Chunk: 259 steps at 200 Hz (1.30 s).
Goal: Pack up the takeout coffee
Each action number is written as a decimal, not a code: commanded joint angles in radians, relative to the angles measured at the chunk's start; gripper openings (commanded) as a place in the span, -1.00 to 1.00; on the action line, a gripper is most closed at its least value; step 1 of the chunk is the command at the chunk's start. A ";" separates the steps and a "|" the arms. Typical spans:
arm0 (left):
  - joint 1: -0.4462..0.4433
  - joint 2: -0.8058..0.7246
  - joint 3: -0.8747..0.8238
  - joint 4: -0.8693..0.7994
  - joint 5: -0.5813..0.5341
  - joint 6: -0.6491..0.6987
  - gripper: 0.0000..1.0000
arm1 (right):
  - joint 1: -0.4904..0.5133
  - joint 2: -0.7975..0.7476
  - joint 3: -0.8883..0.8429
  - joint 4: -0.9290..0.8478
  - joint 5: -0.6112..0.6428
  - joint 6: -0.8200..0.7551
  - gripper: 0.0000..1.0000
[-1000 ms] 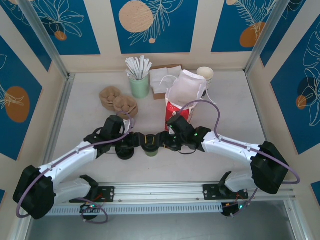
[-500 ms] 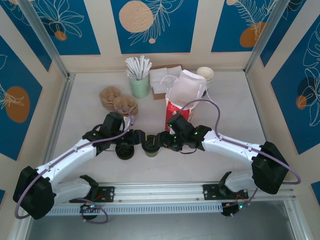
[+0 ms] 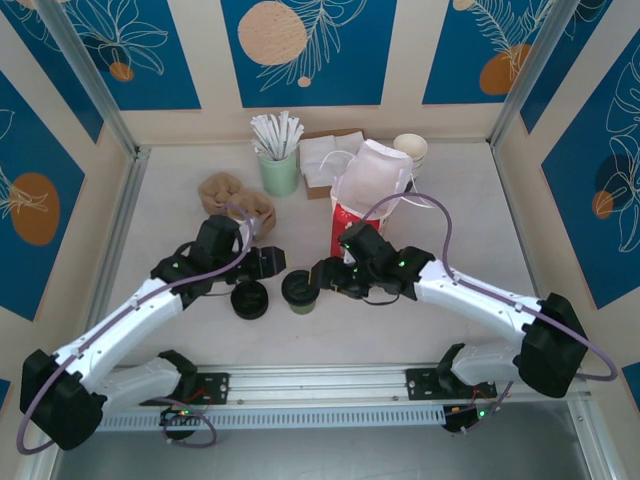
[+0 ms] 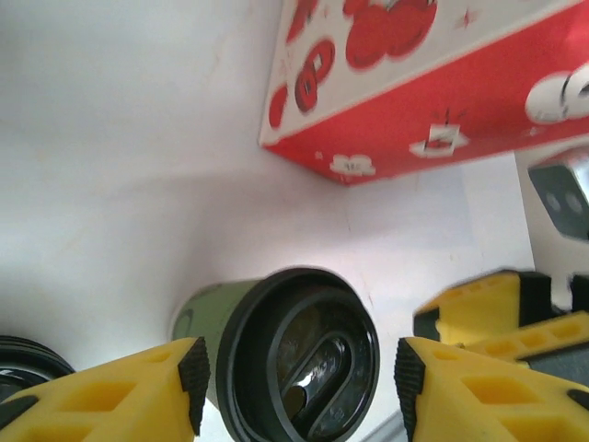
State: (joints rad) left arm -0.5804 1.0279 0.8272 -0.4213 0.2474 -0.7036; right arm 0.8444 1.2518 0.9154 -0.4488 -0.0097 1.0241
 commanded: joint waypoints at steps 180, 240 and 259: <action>0.310 0.176 0.008 0.175 -0.248 -0.251 0.11 | -0.274 -0.348 0.273 -0.247 -0.262 -0.263 0.24; 0.336 0.317 0.083 0.220 -0.222 -0.252 0.02 | -0.419 -0.321 0.257 -0.222 -0.411 -0.270 0.22; 0.338 0.340 0.094 0.232 -0.217 -0.254 -0.04 | -0.442 -0.316 0.260 -0.222 -0.435 -0.272 0.21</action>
State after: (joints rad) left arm -0.2588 1.3445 0.8795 -0.2375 0.0040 -0.9455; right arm 0.4267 0.9344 1.1698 -0.6750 -0.3595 0.7788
